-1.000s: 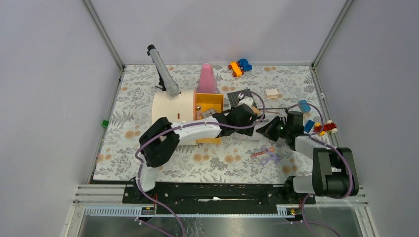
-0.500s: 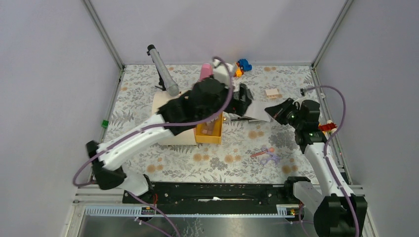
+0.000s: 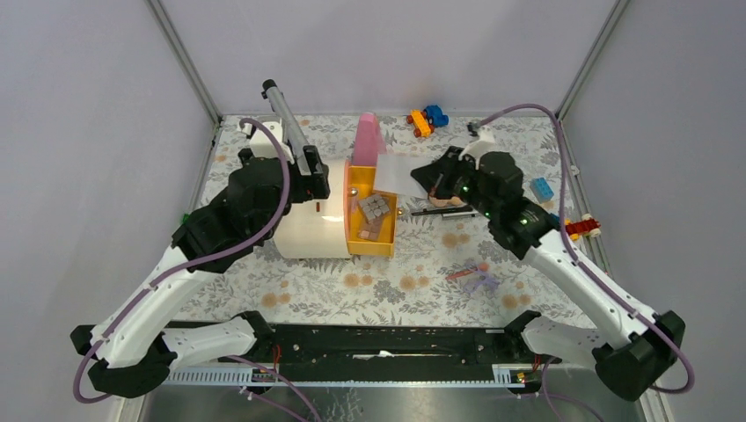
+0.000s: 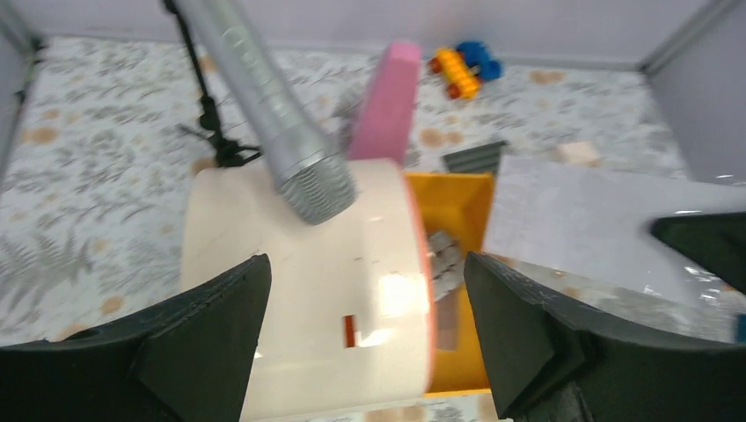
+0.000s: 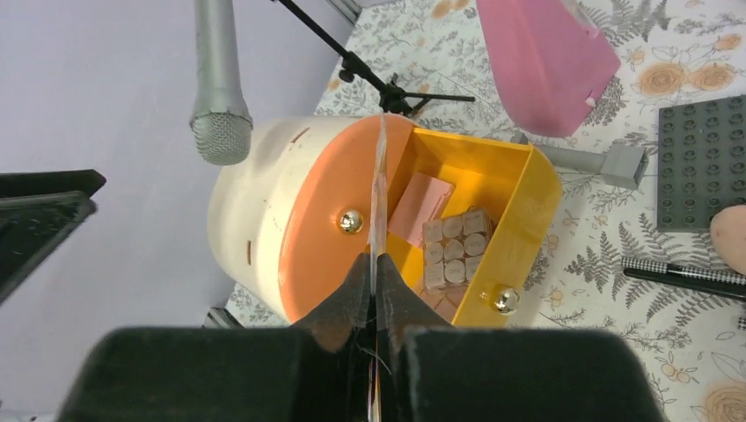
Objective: Organize the makeup
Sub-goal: Place the makeup tool in the drawer.
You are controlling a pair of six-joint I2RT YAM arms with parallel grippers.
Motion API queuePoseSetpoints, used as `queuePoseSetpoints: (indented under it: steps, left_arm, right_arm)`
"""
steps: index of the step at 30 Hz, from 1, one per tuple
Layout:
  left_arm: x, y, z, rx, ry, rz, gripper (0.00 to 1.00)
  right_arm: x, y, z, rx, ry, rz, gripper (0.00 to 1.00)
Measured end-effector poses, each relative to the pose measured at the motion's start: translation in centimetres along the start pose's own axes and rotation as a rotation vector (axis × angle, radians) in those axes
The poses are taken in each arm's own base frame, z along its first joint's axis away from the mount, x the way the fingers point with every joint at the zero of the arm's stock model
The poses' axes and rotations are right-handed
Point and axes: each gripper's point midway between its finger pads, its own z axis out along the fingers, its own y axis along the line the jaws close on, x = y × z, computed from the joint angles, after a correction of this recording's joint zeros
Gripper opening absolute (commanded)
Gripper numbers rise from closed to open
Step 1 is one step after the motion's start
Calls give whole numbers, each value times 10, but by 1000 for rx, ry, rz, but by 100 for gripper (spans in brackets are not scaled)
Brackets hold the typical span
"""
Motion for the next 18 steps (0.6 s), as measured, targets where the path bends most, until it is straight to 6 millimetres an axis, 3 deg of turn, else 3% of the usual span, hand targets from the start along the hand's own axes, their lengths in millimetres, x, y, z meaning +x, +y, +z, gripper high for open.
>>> queuePoseSetpoints:
  steps: [7, 12, 18]
  left_arm:
    - [41, 44, 10, -187, 67, 84, 89]
    - [44, 65, 6, -265, 38, 88, 90]
    - [44, 84, 5, -341, 9, 84, 90]
  right_arm:
    - [42, 4, 33, 147, 61, -115, 0]
    - [63, 23, 47, 197, 80, -290, 0]
    - [72, 31, 58, 274, 60, -560, 0]
